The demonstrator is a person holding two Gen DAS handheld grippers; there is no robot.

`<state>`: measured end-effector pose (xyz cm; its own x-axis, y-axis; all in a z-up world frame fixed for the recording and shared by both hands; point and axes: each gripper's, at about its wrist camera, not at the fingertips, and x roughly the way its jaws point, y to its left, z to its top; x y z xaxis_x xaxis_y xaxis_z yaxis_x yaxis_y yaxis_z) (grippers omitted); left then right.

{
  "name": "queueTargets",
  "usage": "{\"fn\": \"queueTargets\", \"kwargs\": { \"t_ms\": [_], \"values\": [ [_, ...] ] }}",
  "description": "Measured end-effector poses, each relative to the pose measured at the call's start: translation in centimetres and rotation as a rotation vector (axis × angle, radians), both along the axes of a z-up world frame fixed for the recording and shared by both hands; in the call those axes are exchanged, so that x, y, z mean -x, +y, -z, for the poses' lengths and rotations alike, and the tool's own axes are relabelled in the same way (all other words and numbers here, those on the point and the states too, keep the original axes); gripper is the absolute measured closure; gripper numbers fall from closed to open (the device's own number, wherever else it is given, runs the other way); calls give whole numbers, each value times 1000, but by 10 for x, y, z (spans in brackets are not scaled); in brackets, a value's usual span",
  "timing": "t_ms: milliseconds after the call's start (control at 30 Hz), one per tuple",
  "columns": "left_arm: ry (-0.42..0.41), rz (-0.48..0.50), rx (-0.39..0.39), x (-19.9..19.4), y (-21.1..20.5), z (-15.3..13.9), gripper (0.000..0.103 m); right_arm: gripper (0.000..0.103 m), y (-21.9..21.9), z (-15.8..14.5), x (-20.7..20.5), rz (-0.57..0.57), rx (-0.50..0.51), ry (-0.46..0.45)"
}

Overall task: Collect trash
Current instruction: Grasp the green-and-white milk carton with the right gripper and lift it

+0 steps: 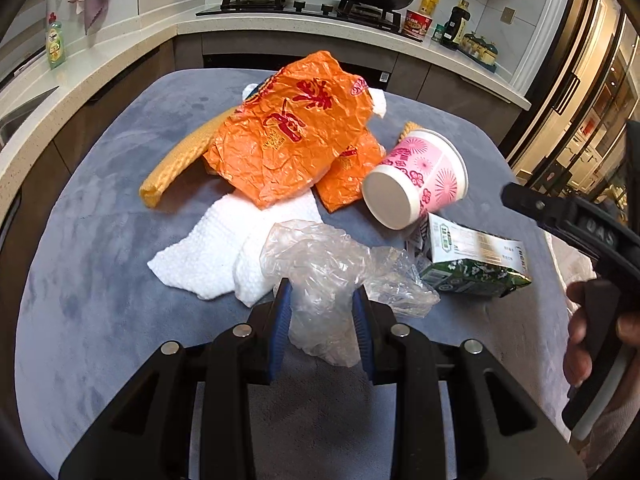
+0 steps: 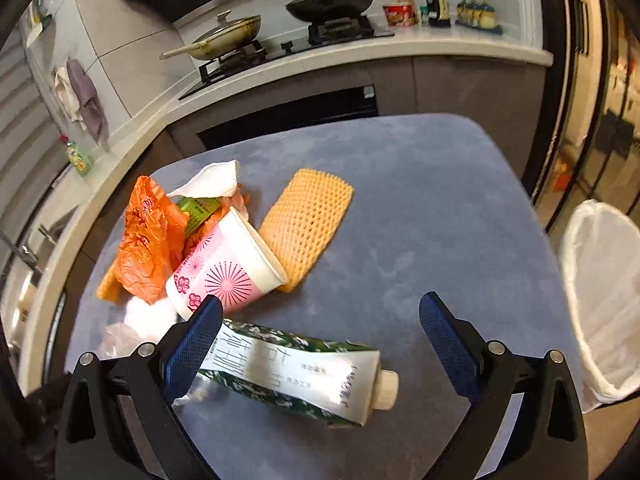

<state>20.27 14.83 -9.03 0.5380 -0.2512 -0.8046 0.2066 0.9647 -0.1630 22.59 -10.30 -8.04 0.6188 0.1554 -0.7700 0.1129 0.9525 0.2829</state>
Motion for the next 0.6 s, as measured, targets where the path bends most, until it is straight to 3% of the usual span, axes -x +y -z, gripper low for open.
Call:
{"fn": "queueTargets", "kwargs": {
  "t_ms": [133, 267, 433, 600],
  "values": [
    [7, 9, -5, 5, -3, 1, 74, 19, 9, 18, 3, -72, -13, 67],
    [13, 15, -13, 9, -7, 4, 74, 22, 18, 31, 28, -127, -4, 98],
    [8, 25, -23, 13, -10, 4, 74, 24, 38, 30, 63, -212, 79, 101],
    [9, 24, -31, 18, -12, 5, 74, 28, 49, 26, 73, -235, 189, 68]
  ]
}}
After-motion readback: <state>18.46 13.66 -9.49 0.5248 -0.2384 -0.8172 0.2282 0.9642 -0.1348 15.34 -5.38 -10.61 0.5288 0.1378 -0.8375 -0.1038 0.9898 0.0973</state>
